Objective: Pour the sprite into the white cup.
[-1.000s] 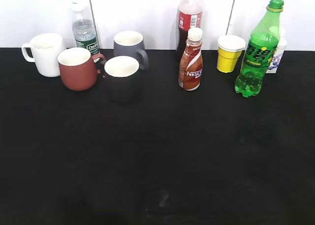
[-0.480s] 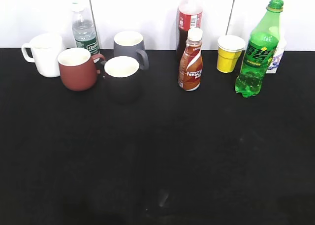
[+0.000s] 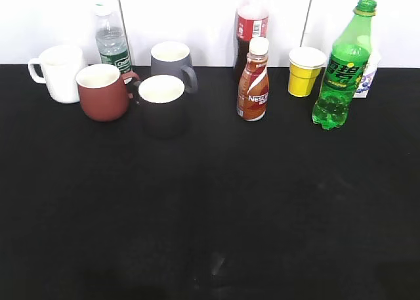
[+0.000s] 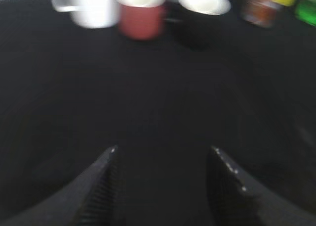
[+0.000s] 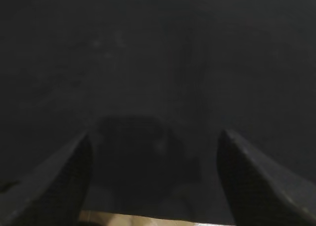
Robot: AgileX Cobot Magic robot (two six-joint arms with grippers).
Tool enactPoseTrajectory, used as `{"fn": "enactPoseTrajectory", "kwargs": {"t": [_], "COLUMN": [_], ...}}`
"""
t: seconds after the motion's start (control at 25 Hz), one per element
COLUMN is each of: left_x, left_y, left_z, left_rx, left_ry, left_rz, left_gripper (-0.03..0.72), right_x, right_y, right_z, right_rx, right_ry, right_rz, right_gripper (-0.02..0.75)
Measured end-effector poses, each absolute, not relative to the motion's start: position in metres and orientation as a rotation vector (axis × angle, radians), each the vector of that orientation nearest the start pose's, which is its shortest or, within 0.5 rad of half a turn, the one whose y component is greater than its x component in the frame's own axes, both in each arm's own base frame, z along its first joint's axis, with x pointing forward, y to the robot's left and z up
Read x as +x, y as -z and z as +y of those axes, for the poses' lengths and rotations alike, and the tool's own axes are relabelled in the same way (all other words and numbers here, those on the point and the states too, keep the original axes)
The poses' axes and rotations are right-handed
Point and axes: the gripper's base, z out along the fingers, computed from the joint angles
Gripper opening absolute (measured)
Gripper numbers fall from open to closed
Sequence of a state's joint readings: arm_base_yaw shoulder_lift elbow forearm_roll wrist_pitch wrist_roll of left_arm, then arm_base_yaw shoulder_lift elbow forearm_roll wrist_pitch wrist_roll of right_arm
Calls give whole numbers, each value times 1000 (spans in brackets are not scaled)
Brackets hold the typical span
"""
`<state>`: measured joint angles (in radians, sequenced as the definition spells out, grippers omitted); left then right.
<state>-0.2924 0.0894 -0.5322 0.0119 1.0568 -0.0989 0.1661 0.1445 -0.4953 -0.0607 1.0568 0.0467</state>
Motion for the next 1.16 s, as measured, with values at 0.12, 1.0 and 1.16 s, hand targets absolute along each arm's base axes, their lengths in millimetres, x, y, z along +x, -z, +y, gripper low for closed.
{"fn": "enactPoseTrajectory", "kwargs": {"t": [0.12,1.0,1.16], "left_x": [-3,-10,-10], "left_y": [-286,-286,-286], "left_z": [1,2,2], "left_rx": [7,-27,-27], "left_ry": [114,97,97], "left_rz": [2042,2002,2002], "left_gripper": [433,433,433], "right_x": [10,-5,-5], "right_y": [-276,-277,-277], "right_z": [-4,-5,-5], "right_rx": [-16,10,10], "right_ry": [10,20,20], "right_rz": [2130,2036,2036], "right_gripper": [587,587,586]}}
